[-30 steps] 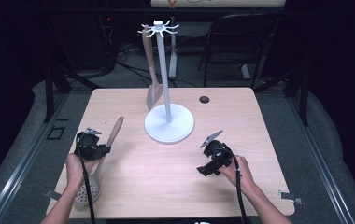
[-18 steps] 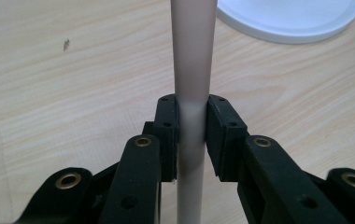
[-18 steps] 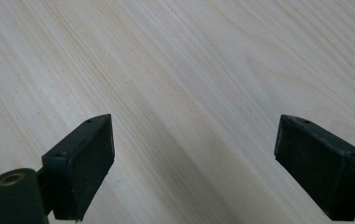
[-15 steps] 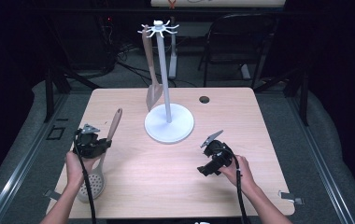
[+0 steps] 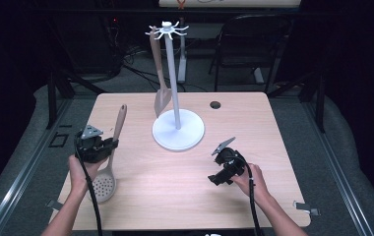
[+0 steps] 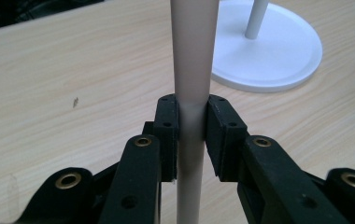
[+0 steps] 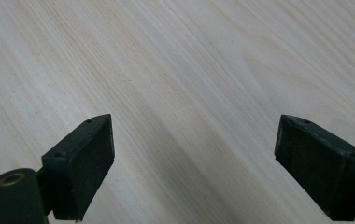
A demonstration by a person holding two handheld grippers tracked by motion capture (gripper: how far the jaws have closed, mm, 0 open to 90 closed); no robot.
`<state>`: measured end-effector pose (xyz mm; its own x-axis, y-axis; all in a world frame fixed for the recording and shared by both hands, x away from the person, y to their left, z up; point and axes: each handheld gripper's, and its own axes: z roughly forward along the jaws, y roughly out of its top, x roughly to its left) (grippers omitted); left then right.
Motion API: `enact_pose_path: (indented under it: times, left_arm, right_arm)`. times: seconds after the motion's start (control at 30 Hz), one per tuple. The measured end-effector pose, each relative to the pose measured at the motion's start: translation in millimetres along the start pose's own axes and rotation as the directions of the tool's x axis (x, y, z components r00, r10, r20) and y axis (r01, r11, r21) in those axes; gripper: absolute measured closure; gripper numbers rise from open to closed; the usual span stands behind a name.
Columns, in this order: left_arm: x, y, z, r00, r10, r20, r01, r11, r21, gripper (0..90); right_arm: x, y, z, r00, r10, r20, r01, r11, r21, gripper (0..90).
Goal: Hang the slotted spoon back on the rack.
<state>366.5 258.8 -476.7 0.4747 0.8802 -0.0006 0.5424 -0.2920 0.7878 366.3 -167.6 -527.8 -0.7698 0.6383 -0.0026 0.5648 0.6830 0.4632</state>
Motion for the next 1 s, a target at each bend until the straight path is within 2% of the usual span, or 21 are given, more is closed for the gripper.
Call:
enact_pose_path:
  times: [0.13, 0.33, 0.57, 0.7, 1.0]
  left_arm:
    - [-3.4, 4.9, -4.0, 0.9999, 0.012, -0.009, -0.012, 0.9986, -0.052, 75.3]
    - [-9.1, 13.4, -10.5, 0.9995, 0.028, -0.012, -0.029, 0.9941, -0.105, 75.3]
    - [-12.1, 19.9, -16.7, 0.9994, 0.031, -0.016, -0.034, 0.9843, -0.173, 75.3]
    - [-11.9, 23.2, -18.6, 0.9996, 0.024, -0.014, -0.026, 0.9793, -0.201, 75.3]
    - [-15.6, 32.7, -22.0, 0.9990, 0.036, -0.025, -0.041, 0.9670, -0.252, 75.3]
  right_arm:
    - [0.3, -0.4, -0.2, 1.0000, 0.001, 0.006, -0.001, 1.000, 0.000, 11.6]
    - [0.4, -0.4, -0.1, 1.0000, -0.001, 0.005, 0.001, 1.000, 0.002, 11.6]
    - [-0.1, -1.0, 0.2, 0.9999, 0.014, 0.000, -0.014, 1.000, -0.005, 11.7]
    - [-1.3, -1.1, -0.5, 0.9999, 0.003, 0.010, -0.003, 1.000, 0.002, 11.6]
    - [-1.0, -1.4, -1.0, 0.9999, 0.010, 0.012, -0.010, 1.000, -0.008, 11.7]
